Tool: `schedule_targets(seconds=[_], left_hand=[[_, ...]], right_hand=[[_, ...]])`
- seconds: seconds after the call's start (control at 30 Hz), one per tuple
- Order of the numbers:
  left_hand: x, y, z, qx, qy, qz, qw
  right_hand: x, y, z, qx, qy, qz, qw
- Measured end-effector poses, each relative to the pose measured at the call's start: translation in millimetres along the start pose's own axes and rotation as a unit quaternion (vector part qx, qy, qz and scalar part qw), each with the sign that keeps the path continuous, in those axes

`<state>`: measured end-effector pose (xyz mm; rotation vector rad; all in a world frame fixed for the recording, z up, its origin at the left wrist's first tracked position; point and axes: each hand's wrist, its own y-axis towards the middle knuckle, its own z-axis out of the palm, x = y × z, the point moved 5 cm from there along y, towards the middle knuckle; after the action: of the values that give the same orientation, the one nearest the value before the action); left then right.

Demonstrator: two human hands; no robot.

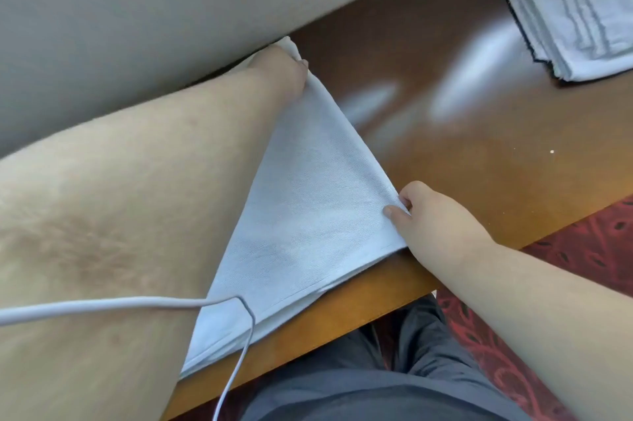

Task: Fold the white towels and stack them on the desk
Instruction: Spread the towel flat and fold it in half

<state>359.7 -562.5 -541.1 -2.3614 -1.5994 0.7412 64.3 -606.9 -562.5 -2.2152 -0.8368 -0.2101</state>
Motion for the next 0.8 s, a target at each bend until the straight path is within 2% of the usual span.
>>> schedule_targets(seconds=[0.13,0.23,0.33,0.43,0.53,0.63,0.73,0.8], left_hand=[[18,-44,13,-0.034,-0.075,0.078,0.994],[55,-104,34,-0.075,-0.051,0.121,0.989],[104,-167,66,-0.114,0.022,0.085,0.99],[149,-211,93,-0.099,0.061,-0.017,0.993],[181,-233,104,-0.097,0.075,-0.07,0.99],[201,-248,106,-0.077,0.086,-0.107,0.988],[217,-268,109,-0.061,0.08,-0.132,0.986],[224,-282,111,-0.057,0.087,-0.122,0.987]], right_hand=[[8,0,-11,-0.013,-0.064,-0.024,0.998],[27,-1,-17,-0.063,-0.126,-0.128,0.982],[57,-12,-4,-0.067,-0.212,-0.325,0.919],[72,-27,28,0.023,-0.295,-0.438,0.849],[65,-29,59,0.116,-0.36,-0.434,0.818],[60,-29,63,0.107,-0.419,-0.441,0.787],[67,-30,54,0.099,-0.428,-0.426,0.791],[80,-35,52,0.088,-0.428,-0.416,0.797]])
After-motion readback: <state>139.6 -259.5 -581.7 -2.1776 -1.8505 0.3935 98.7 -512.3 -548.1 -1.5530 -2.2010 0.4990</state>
